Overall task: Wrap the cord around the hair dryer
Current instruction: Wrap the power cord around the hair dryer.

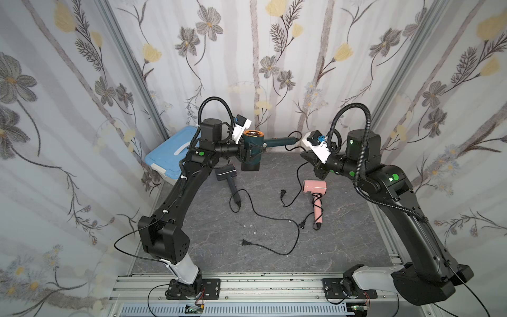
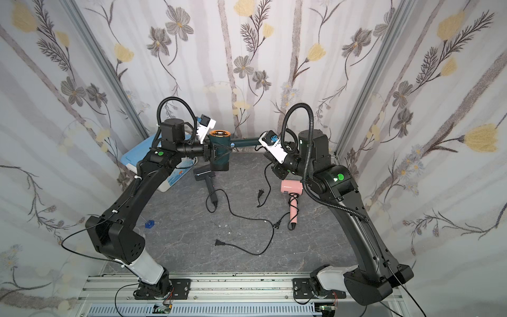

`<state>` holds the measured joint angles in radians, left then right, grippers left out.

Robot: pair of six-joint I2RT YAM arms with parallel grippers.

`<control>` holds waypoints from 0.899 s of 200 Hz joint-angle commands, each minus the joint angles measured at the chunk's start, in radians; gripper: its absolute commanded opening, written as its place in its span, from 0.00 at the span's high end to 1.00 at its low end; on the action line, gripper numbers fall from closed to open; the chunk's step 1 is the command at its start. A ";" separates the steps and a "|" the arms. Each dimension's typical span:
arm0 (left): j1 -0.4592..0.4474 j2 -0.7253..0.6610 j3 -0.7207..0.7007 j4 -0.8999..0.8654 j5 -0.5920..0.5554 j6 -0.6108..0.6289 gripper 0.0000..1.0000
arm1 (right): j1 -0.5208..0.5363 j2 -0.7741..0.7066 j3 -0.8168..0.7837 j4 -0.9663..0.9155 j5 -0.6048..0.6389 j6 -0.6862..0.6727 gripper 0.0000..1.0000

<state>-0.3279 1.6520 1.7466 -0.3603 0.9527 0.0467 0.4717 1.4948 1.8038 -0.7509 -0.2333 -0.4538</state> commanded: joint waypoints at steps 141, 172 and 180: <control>-0.132 -0.245 -0.082 -0.140 0.439 0.143 1.00 | -0.020 0.248 0.307 -0.010 0.010 -0.231 1.00; -0.137 -0.242 -0.082 -0.044 0.474 0.082 1.00 | -0.102 0.293 0.305 -0.001 -0.257 -0.182 1.00; -0.136 -0.241 -0.078 -0.031 0.475 0.075 1.00 | -0.129 0.305 0.304 0.003 -0.333 -0.161 1.00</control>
<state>-0.4625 1.4136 1.6512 -0.5095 1.3270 0.1558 0.3977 1.7679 2.1056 -0.8120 -0.3054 -0.6613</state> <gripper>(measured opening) 0.749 0.075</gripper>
